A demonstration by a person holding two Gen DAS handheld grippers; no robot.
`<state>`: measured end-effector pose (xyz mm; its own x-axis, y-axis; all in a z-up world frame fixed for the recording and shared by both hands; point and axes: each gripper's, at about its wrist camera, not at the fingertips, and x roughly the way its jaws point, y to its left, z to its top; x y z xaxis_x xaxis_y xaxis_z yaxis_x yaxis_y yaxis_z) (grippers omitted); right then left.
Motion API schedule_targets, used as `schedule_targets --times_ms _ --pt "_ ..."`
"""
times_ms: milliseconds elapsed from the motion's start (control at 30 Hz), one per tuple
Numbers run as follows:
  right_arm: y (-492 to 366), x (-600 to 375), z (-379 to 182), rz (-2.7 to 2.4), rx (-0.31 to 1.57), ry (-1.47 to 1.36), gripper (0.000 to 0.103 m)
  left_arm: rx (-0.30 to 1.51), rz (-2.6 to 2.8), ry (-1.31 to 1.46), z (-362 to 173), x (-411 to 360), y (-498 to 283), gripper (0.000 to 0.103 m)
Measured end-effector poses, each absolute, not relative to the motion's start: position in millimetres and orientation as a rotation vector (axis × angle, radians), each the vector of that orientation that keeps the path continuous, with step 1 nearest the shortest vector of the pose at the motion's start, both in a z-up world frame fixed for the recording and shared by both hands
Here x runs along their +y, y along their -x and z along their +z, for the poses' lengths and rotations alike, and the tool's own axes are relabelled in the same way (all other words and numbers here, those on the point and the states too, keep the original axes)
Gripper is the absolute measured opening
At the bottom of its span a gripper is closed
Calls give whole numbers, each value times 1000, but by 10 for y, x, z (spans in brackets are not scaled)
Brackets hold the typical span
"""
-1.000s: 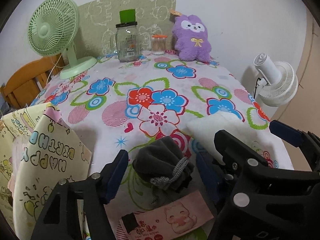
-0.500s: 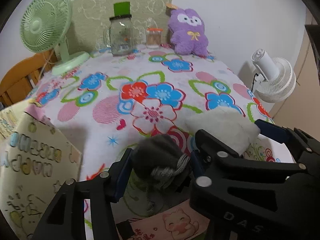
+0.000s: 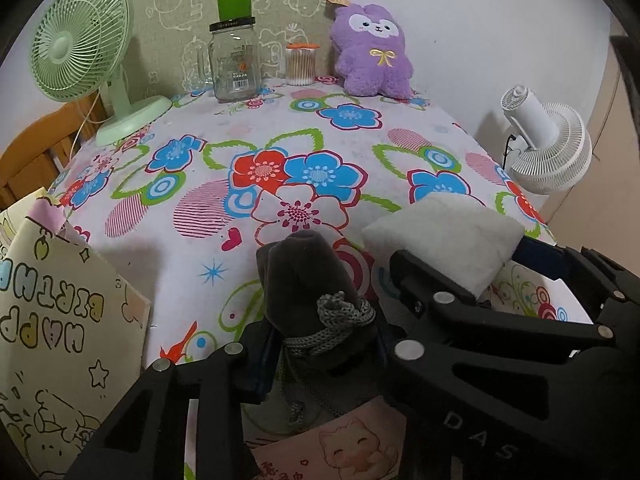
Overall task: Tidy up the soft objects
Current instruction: 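Grasp the white folded cloth with the right tool while the left tool grasps the gray knit pouch, then lift the white cloth and gray pouch and carry them toward the fabric box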
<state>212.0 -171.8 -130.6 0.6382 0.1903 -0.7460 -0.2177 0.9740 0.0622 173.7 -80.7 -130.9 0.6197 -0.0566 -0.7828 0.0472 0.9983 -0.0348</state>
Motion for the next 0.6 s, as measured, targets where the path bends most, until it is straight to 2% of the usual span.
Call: schedule_targets --times_ms 267,600 --pt "-2043 -1738 -1208 238 826 23 78 872 -57 3 -1217 -810 -1668 38" --pt "-1904 -1769 -1090 240 810 -6 74 828 -59 -6 -1078 -820 -1543 38"
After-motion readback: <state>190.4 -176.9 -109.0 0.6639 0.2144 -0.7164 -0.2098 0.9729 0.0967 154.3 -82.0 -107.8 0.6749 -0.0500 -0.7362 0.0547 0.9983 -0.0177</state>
